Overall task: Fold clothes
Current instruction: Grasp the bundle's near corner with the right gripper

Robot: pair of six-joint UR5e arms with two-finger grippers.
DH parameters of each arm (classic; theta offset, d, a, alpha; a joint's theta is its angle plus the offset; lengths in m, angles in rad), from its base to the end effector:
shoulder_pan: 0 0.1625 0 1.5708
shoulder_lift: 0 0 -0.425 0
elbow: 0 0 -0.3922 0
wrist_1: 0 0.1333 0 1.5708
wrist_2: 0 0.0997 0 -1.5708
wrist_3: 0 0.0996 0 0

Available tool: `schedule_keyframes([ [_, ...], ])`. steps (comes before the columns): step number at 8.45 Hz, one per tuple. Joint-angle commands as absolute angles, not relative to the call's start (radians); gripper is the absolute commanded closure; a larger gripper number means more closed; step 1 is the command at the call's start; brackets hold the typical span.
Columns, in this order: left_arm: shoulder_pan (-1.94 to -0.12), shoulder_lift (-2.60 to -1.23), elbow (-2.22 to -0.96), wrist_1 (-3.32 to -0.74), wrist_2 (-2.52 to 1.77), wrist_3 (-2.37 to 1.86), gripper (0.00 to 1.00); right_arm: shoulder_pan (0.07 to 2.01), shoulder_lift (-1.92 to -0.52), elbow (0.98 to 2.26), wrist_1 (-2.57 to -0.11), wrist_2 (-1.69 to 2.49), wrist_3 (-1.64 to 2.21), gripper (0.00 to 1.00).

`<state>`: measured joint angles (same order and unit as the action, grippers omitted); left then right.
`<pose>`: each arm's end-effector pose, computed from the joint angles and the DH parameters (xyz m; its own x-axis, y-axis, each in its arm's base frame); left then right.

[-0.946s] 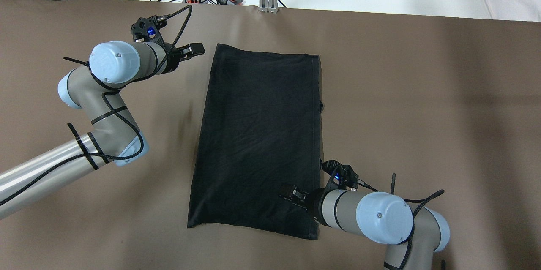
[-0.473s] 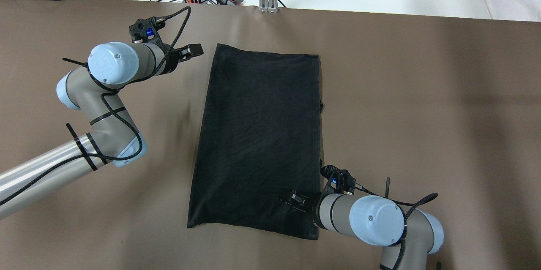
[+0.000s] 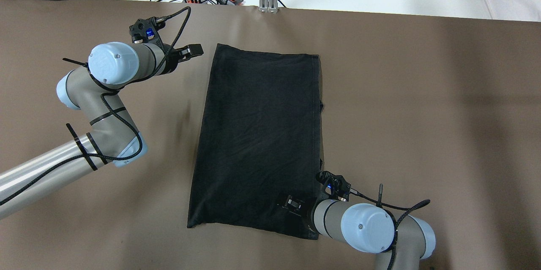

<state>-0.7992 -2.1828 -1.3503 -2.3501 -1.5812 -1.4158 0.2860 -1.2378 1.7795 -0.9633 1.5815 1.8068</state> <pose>0.4193 -0.6207 0.3077 0.3779 -0.1671 -0.9106 0.6596 0.7388 0.1382 -0.5447 -0.2980 0.3117 0.3180 0.3372 0.8861 -0.3570 0.9084 -0.2176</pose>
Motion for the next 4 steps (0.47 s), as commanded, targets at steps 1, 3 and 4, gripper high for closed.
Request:
schedule_keyframes([
  [1, -0.801, -2.184, -1.348, -2.35, -1.582, -1.416, 0.0, 0.284, -1.204, 1.75, -0.965, 1.575, 1.807, 0.06],
  [3, -0.801, -2.186, -1.348, -2.35, -1.582, -1.416, 0.0, 0.284, -1.16, 1.695, -0.963, 1.551, 1.805, 0.08],
  [4, -0.799, -2.186, -1.348, -2.349, -1.582, -1.414, 0.0, 0.285, -1.155, 1.697, -0.959, 1.551, 1.81, 0.33],
])
